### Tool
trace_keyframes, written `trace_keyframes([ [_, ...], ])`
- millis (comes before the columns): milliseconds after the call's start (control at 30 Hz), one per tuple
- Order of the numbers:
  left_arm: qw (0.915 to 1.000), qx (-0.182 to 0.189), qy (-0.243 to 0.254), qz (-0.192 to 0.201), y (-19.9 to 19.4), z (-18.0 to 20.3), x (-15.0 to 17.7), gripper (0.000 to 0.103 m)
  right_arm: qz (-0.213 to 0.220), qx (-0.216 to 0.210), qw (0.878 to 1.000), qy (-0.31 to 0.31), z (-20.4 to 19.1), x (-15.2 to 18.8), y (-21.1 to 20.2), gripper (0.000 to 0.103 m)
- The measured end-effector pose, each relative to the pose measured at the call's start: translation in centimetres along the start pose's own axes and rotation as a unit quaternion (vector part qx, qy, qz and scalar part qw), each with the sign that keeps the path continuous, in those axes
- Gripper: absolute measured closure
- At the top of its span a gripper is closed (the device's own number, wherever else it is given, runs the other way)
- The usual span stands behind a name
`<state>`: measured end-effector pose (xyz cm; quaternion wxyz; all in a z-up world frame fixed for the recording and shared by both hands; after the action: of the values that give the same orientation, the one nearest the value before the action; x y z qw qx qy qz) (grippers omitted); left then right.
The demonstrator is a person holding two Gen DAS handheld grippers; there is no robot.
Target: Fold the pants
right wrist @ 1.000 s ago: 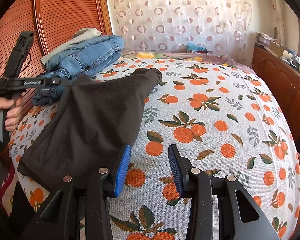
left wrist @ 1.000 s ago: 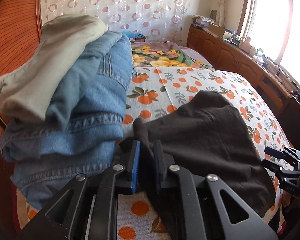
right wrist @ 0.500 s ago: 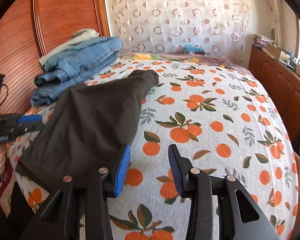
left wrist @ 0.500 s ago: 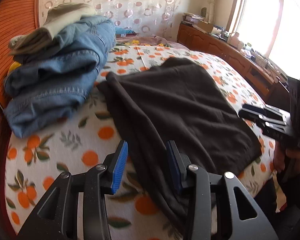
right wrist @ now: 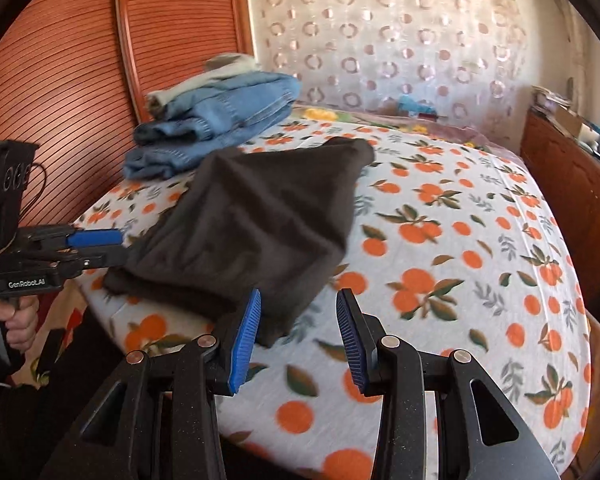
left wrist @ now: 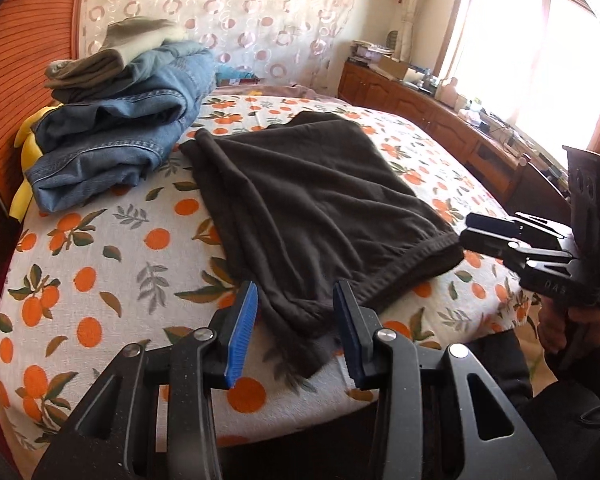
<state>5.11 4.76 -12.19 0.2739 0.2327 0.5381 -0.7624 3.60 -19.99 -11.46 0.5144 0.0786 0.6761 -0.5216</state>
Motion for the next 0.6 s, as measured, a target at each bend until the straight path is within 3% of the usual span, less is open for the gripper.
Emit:
trace_keyframes([
  [267,0.9999,-0.004,-0.001,-0.015,1.1,0.0,0.8,0.062,-0.023,-0.011,0.999,-0.023,-0.9,-0.4,1.3,0.062],
  [367,0.9999,0.0,0.002,-0.014,1.2,0.1,1.1,0.072,-0.029,-0.013,0.999,-0.028,-1.0,-0.4,2.0,0.063],
  [433,0.9999,0.003,0.006,-0.012,1.1,0.3,1.2,0.085,-0.024,-0.015,0.999,-0.031,-1.0,-0.4,2.1,0.077],
  [600,0.9998,0.016,0.014,0.005,-0.2,1.0,0.8,0.091,-0.008,-0.018,0.999,-0.035,-0.9,-0.5,1.6,0.091],
])
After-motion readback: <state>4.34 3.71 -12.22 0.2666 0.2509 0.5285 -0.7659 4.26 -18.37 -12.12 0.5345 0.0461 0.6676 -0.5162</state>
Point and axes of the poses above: each gripper's, at about its wrist camera, not at the fingertips, and y roughly the way its jaws point, z to its right, x to its underside, the point moved 1 cm from there along y, roughly the way its jaws point, and after that the axes turned 10 degrees about -y, right-handed, at the moved point
